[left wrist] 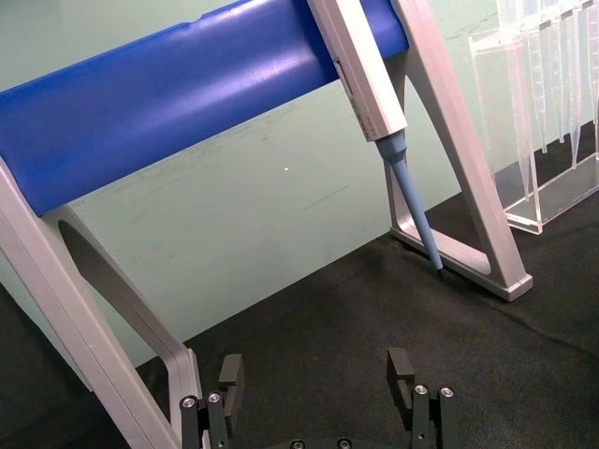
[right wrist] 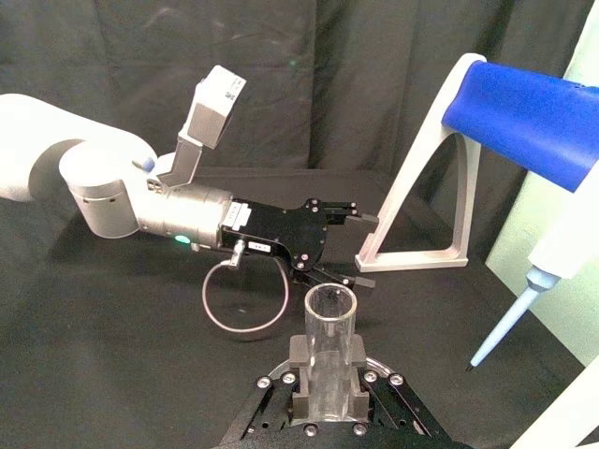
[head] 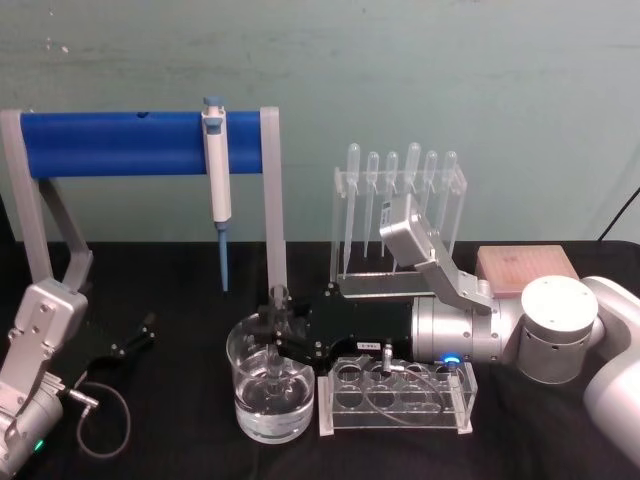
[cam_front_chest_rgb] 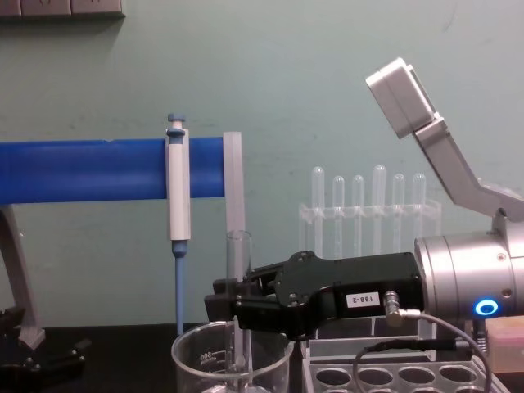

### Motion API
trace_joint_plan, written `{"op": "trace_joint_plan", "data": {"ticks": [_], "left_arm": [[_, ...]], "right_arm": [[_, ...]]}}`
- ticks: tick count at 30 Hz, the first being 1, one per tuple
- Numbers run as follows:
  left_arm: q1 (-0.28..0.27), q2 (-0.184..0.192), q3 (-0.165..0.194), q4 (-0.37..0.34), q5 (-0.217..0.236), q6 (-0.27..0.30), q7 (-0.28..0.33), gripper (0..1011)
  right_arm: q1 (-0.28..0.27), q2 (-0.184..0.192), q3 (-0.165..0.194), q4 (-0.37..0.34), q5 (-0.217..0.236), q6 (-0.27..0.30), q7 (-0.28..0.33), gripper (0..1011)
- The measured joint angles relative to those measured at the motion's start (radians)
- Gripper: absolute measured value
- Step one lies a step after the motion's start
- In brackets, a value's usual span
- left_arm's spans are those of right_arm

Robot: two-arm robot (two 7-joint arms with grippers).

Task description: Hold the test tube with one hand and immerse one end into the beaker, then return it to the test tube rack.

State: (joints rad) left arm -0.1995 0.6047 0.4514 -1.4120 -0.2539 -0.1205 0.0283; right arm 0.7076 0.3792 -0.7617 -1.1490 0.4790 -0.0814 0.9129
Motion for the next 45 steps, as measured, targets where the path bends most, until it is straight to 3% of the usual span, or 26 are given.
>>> {"op": "trace_joint_plan", "data": {"ticks": [17, 45], "left_arm": [[0.000, 0.000, 0.000, 0.000, 0.000, 0.000, 0.000, 1000], [0.000, 0.000, 0.000, 0.000, 0.000, 0.000, 0.000, 1000]], "right_arm": [[0.004, -0.028, 0.011, 0.061, 0.000, -0.023, 0.016, 226], [0.004, -0.025, 0.011, 0.055, 0.001, -0.019, 0.016, 225]]}}
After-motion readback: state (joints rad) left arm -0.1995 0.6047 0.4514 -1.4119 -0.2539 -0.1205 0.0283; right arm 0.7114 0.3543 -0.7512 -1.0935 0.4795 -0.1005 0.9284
